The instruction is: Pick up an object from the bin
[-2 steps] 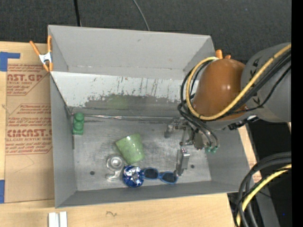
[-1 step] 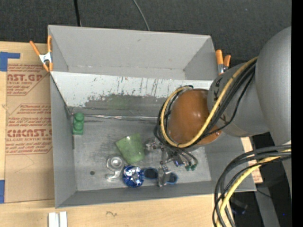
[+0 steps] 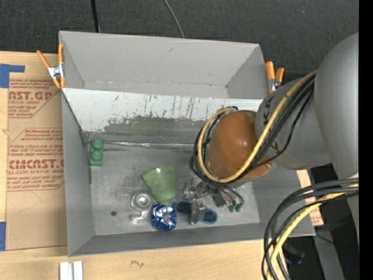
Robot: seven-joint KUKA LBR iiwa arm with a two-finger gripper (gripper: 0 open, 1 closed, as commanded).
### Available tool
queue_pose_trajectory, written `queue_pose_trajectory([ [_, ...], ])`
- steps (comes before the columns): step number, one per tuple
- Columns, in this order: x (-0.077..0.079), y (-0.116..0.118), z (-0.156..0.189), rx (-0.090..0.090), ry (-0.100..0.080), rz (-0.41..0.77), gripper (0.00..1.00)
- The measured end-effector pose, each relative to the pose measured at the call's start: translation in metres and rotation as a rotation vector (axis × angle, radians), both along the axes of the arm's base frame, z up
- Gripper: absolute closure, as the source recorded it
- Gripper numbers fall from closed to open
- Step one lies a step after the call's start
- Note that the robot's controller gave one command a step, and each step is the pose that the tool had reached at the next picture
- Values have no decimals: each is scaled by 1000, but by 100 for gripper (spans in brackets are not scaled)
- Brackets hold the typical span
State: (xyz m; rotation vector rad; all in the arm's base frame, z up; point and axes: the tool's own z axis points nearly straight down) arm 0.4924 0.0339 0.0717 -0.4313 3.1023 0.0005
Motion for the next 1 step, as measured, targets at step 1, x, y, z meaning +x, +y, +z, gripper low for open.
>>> queue_pose_trajectory([
  [1,7,12,148,-3,1,293,100],
])
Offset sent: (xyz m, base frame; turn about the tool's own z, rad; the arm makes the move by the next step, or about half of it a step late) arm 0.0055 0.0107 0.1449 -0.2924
